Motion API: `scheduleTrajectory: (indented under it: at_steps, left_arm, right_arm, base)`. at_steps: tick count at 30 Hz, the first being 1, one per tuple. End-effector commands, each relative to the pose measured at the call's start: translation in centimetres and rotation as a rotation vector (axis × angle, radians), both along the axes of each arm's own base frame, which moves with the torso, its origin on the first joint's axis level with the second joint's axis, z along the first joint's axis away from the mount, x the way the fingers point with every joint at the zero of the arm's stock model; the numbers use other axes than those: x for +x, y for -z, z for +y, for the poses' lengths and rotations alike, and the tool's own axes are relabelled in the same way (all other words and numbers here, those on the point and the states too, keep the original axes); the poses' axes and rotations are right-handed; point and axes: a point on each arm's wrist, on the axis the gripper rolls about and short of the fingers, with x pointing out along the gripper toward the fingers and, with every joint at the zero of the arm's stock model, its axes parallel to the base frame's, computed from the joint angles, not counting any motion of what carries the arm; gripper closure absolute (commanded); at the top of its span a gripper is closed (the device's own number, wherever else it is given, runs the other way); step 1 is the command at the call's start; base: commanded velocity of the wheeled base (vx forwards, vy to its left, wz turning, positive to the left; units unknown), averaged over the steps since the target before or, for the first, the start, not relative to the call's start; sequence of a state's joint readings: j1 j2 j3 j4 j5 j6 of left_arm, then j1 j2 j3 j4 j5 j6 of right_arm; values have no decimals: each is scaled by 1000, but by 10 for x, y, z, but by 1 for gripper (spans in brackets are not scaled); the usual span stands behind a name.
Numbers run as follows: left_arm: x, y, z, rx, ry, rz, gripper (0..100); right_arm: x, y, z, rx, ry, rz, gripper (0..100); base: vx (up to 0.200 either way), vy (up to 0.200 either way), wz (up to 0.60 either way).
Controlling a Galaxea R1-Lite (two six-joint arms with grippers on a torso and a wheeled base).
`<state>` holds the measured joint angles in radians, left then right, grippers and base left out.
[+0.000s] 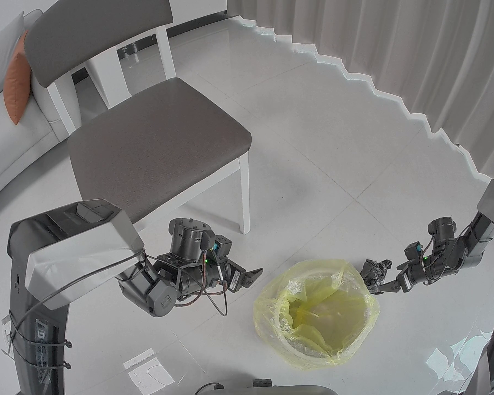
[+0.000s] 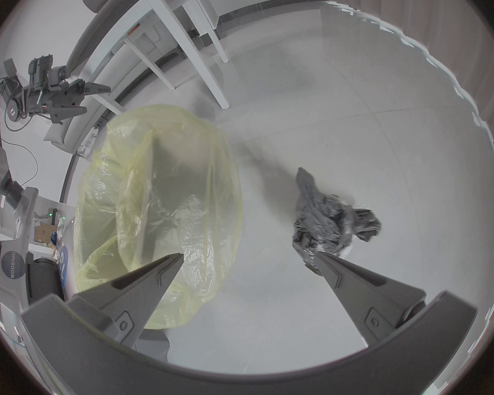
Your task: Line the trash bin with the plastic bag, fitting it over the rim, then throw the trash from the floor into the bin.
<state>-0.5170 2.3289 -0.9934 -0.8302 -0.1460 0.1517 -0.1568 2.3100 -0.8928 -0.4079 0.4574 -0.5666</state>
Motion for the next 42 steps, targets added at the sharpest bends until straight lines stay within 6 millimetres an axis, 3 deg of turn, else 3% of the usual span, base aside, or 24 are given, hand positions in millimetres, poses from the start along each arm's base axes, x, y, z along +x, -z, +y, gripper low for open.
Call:
scheduleTrajectory:
  at_steps: [1,4,6,10,12,15,18,19,22,29,42]
  left_arm:
    - [10,-8,-5,-21,-43,-41,0]
    - [10,-20,-5,-27,-63,-71,0]
    - [7,-49,-2,-45,-77,-112,0]
    - [9,-77,4,-47,-134,-159,0]
    - [8,-108,10,-47,-209,-212,0]
    - [3,-131,18,-53,-258,-245,0]
    - [0,-134,27,-39,-291,-243,0]
    - [-1,-136,34,-26,-331,-248,0]
    - [-1,-136,34,-20,-357,-256,0]
    - [0,-139,30,-43,-363,-267,0]
    - [5,-135,13,-67,-358,-266,0]
  right_arm:
    - [-14,-21,-2,-69,44,-85,0]
    - [-17,-20,-1,-81,53,-124,0]
    - [-25,-18,2,-86,64,-202,0]
    - [-29,-15,5,-92,74,-227,0]
    - [-26,-17,4,-128,102,-239,0]
    - [-26,-15,8,-149,107,-229,0]
    - [-25,-11,12,-163,106,-215,0]
    - [-20,2,15,-216,129,-188,0]
    - [-14,11,16,-247,145,-175,0]
    - [24,42,3,-252,165,-157,0]
    - [72,37,4,-177,127,-136,0]
  base:
    - [0,0,0]
    - [0,0,0]
    - [0,0,0]
    - [0,0,0]
    - [0,0,0]
    - [0,0,0]
    - [0,0,0]
    - [0,0,0]
    - [0,0,0]
    - [0,0,0]
    - [0,0,0]
